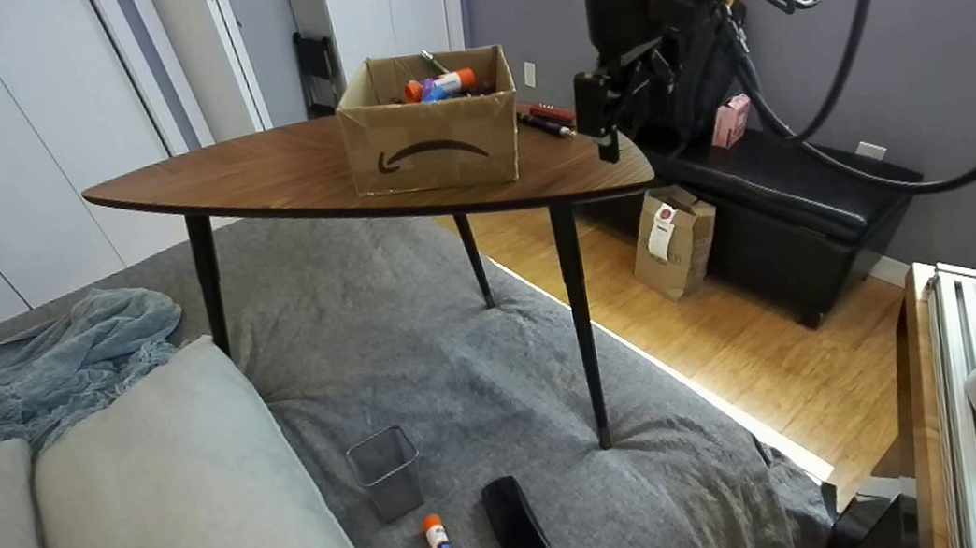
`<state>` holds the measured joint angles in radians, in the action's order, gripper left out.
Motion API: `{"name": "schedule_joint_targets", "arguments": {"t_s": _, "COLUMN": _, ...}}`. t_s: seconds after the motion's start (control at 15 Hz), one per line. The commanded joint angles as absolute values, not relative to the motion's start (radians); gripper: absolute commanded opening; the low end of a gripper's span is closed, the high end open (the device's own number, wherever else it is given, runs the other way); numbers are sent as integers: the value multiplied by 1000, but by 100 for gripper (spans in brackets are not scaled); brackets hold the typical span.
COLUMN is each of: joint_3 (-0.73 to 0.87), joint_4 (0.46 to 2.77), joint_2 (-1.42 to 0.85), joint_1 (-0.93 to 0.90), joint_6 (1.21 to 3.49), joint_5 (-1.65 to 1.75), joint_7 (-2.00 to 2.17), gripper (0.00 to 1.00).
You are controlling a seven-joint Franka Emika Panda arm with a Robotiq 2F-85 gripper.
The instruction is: Put the pens beside the box inside the box
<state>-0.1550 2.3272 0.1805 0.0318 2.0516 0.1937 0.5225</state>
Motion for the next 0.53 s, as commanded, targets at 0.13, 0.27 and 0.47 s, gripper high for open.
{"name": "schedule_joint_targets", "arguments": {"t_s": 0.13, "joint_3": -36, "joint_4": 2210, "joint_2": 92, "joint_1": 53, "joint_6": 2119, "joint_5": 99, "joint_7": 423, "gripper": 100}}
{"name": "schedule_joint_targets", "arguments": {"t_s": 0.27, "joint_3": -37, "joint_4": 2238, "joint_2": 110, "joint_1": 44, "joint_6": 2114, "joint_5": 142, "joint_7": 455, "gripper": 100}}
{"name": "schedule_joint_targets", "arguments": {"t_s": 0.47, "joint_3": -24, "joint_4": 2218, "joint_2": 98, "joint_1": 46, "joint_6": 2113, "joint_5": 125, "joint_7": 436, "gripper": 100}}
